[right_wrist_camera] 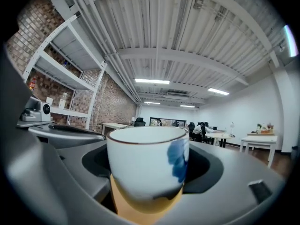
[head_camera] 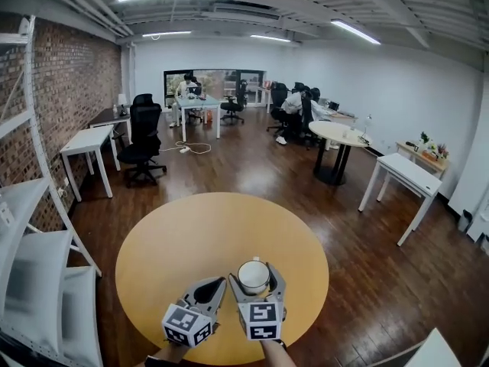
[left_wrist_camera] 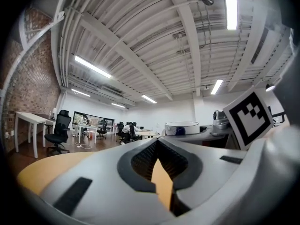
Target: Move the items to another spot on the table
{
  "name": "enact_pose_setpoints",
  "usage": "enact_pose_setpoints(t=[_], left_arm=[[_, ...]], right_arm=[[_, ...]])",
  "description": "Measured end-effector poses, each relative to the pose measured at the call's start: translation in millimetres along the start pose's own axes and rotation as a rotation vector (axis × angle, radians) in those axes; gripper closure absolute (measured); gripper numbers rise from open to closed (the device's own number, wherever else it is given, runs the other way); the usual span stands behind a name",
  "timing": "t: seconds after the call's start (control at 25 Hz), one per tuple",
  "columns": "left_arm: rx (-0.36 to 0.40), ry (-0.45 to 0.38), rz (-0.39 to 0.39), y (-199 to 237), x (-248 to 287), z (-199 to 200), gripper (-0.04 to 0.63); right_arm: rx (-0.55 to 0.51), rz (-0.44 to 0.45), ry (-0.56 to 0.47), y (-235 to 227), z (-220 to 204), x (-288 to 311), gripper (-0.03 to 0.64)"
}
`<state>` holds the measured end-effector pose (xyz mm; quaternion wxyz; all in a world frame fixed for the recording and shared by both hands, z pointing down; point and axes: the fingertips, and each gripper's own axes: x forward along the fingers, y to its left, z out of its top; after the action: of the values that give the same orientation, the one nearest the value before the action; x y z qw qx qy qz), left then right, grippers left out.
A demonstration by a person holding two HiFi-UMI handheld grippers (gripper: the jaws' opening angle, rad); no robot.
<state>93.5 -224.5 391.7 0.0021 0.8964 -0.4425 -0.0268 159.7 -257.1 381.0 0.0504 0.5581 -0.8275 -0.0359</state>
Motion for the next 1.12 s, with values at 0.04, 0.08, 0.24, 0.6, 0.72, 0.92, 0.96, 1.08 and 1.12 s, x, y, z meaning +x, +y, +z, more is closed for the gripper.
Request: enact_pose_setpoints(t=[0.04,0.08,0.24,0.6,0.72,0.92,0.96,1.08,1.12], left_arm=[[0.001,0.002,-0.012,-10.3,9.4,-1.4,0.592],[0.0,0.005,-0.023,-19.3,18.1,-2.9,0.592],[-0.008,0.012,-0.063,-49.3,50.4,-11.6,0.592],[-0.018,0.027,-0.111,-111.3,99.9,-33.2,0.592],[-0.018,0.019,-0.12,-123.2,111.0,-42.1,0.592],[-0.047,0.057,-0.13,-133.9,126.2,-63.0,0.592],[-0.049,0.066,-0.129,-134.9,128.4,-67.5,0.592],[-0.051,0.087,-0.122,-140.9,137.0,-80.7,0.592],[-0.051,0.093,-0.121,-144.8,141.0,-85.2,0.592]], right_arm=[[0.002,-0.012,0.003,-12.9,-4.1,-4.2,0.215],[0.002,-0.023,0.005,-24.8,-8.2,-8.0,0.215],[-0.009,-0.067,0.012,-65.9,-24.3,-20.9,0.215],[0.005,-0.124,0.03,-138.8,-51.9,-46.4,0.215],[0.011,-0.133,0.036,-152.1,-63.5,-50.4,0.215],[0.04,-0.14,0.021,-169.8,-84.0,-54.0,0.215],[0.042,-0.14,0.026,-172.6,-90.6,-54.4,0.215],[0.041,-0.131,0.055,-184.3,-117.9,-55.6,0.215],[0.045,-0.127,0.064,-190.3,-127.7,-56.4,0.215]])
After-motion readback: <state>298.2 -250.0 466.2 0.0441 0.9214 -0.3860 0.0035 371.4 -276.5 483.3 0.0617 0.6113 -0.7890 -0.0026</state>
